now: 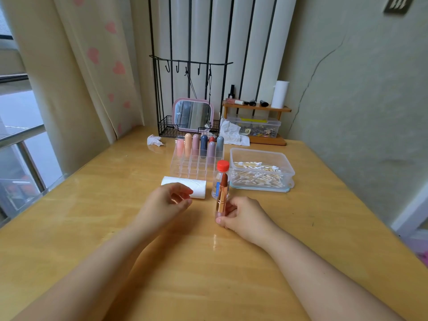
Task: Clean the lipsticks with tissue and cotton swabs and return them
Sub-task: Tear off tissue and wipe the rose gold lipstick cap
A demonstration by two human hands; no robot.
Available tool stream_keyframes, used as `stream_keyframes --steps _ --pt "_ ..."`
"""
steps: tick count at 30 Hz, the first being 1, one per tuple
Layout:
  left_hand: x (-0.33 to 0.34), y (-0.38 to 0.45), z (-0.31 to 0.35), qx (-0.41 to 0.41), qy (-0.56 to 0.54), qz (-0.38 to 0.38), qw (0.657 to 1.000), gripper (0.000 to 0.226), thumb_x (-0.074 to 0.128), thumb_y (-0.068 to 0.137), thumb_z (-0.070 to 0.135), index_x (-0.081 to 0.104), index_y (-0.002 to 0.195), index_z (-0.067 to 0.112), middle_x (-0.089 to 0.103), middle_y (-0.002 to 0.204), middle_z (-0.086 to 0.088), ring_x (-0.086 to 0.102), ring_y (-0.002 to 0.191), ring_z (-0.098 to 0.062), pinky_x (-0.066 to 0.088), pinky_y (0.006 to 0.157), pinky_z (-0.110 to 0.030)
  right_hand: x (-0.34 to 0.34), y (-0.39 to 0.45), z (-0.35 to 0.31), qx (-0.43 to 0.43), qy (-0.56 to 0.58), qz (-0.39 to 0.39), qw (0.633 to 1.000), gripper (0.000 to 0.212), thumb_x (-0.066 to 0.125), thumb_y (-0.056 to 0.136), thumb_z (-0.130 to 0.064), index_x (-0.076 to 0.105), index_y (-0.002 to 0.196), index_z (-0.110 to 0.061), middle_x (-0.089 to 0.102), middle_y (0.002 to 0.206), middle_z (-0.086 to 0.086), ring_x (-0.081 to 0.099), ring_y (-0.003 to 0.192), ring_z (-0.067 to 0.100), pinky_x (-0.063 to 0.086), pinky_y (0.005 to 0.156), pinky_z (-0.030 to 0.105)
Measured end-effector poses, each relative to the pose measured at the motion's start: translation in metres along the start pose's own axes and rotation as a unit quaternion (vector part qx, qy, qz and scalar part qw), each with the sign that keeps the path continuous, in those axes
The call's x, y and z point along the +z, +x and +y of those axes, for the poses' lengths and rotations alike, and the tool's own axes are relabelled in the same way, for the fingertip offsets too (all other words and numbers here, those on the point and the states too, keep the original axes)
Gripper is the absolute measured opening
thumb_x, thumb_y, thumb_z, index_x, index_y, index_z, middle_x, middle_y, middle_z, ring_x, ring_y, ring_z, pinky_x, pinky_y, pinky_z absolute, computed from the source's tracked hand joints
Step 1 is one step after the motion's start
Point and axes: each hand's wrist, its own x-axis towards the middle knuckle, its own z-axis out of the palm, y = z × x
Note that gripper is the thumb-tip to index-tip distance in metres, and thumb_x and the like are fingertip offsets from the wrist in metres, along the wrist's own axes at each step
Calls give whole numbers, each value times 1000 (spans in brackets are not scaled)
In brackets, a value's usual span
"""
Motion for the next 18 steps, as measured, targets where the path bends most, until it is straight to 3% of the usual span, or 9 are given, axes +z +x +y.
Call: stream_keyframes --steps 4,6,10,14,18 --pt "2 1 -4 24 16 -10 1000 27 68 84 7 60 82 32 66 83 7 56 68 0 43 65 -12 0 -1 -1 0 -3 2 1000 17 72 79 -9 62 80 -22 62 72 -12 55 61 -2 40 57 3" --pt "1 3 -7 57 74 -11 996 25 68 83 7 60 88 30 65 93 4 56 77 -2 40 67 -14 -1 -3 -1 -1 -6 0 1000 17 73 78 -9 63 85 -21 61 73 -12 54 60 -3 40 57 2" --pt "-4 18 -8 125 240 23 962 36 70 80 9 63 115 11 59 115 -4 50 105 -23 36 83 -27 -6 -9 -1 19 -19 22 999 31 79 74 -18 63 101 -17 63 87 -6 56 71 5 43 64 10" --pt "-3 39 -5 103 359 -28 927 49 64 84 24 49 130 22 47 134 4 40 123 -20 30 95 -33 -20 -24 4 33 2 104 994 25 76 76 -21 60 94 -21 62 87 -3 55 68 6 40 56 6" --pt "3 52 -8 78 427 -79 897 56 60 84 22 41 136 26 44 138 5 36 127 -20 27 98 -34 -24 -40 4 17 15 101 995 19 73 79 -18 59 89 -25 61 82 -4 54 65 6 40 55 7"
